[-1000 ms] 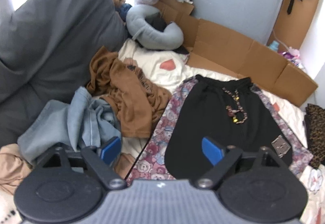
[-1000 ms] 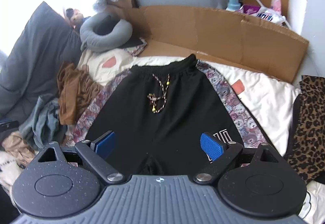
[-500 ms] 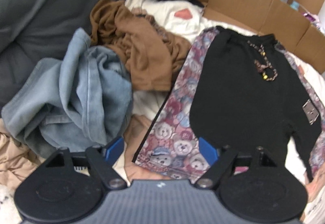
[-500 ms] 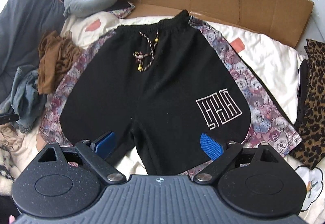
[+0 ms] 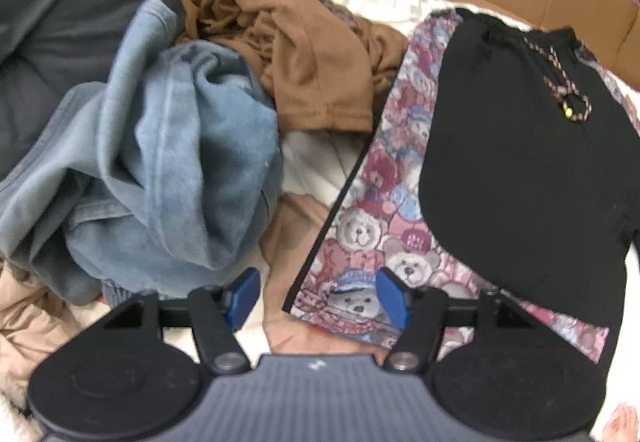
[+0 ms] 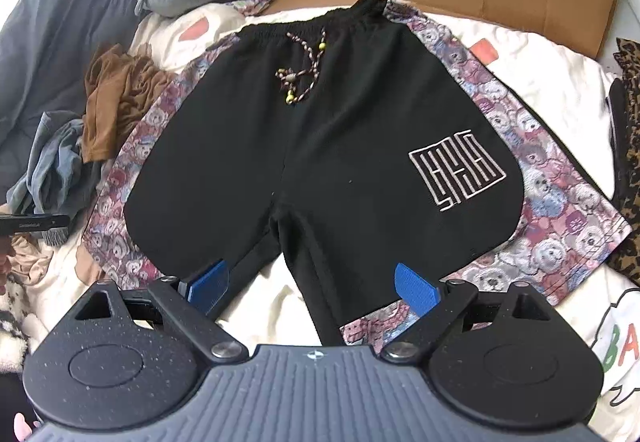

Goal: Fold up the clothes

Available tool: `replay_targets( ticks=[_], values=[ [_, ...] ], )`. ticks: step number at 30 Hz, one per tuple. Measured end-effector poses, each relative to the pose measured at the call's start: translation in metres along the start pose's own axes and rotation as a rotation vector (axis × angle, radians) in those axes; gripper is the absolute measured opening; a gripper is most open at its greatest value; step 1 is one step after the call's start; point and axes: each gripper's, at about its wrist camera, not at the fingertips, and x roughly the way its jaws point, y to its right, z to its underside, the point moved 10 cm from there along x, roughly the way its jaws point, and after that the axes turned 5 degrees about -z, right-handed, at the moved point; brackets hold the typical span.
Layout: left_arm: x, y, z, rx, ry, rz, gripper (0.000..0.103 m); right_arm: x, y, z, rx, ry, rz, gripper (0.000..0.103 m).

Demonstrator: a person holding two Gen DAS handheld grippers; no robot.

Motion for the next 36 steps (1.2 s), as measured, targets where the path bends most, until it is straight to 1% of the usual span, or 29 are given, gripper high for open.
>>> replay_targets(
  ticks=[3,6,7,11,13,14,17,20,23,25,26,27,28,30,36],
  values=[
    [0.016,-0.001,0.005,0.023,-0.011,-0.003,0.064,0.010,-0.004,0.005,-0.010,-0.004,-0.003,0.094],
    [0.033,-0.004,0.012,0.023,-0.036,-0.005,0.053,0.023,-0.007,0.009,-0.002,-0.011,-0.018,0.094],
    [0.038,-0.005,0.013,0.025,-0.043,-0.004,0.051,0.027,-0.008,0.011,0.002,-0.013,-0.023,0.094],
    [0.053,-0.007,0.020,0.042,-0.062,-0.003,0.050,0.043,-0.012,0.016,0.007,-0.029,-0.034,0.094],
    [0.058,-0.010,0.023,0.029,-0.066,-0.002,0.049,0.051,-0.014,0.018,-0.003,-0.040,-0.034,0.094],
    [0.059,-0.011,0.025,0.024,-0.064,0.000,0.048,0.054,-0.015,0.018,-0.011,-0.044,-0.033,0.094],
    [0.063,-0.011,0.027,0.028,-0.052,0.012,0.041,0.060,-0.019,0.017,-0.041,-0.054,-0.038,0.094],
    [0.065,-0.008,0.029,0.041,-0.040,0.014,0.038,0.065,-0.025,0.017,-0.067,-0.072,-0.047,0.094],
    [0.064,-0.007,0.030,0.035,-0.034,0.025,0.031,0.067,-0.031,0.016,-0.100,-0.080,-0.055,0.094],
    [0.062,-0.007,0.031,0.033,-0.033,0.029,0.021,0.068,-0.035,0.014,-0.121,-0.080,-0.060,0.094],
    [0.061,-0.007,0.032,0.034,-0.032,0.030,0.018,0.068,-0.036,0.013,-0.128,-0.080,-0.062,0.094],
    [0.060,-0.008,0.032,0.030,-0.034,0.030,0.014,0.068,-0.036,0.013,-0.123,-0.078,-0.062,0.094],
    [0.059,-0.009,0.032,0.019,-0.037,0.031,0.012,0.068,-0.035,0.012,-0.119,-0.075,-0.061,0.094],
    [0.055,-0.010,0.032,0.001,-0.041,0.035,0.010,0.068,-0.034,0.011,-0.110,-0.071,-0.061,0.094],
    [0.040,-0.008,0.033,0.006,-0.044,0.039,0.009,0.071,-0.033,0.008,-0.066,-0.056,-0.063,0.094]
  ],
)
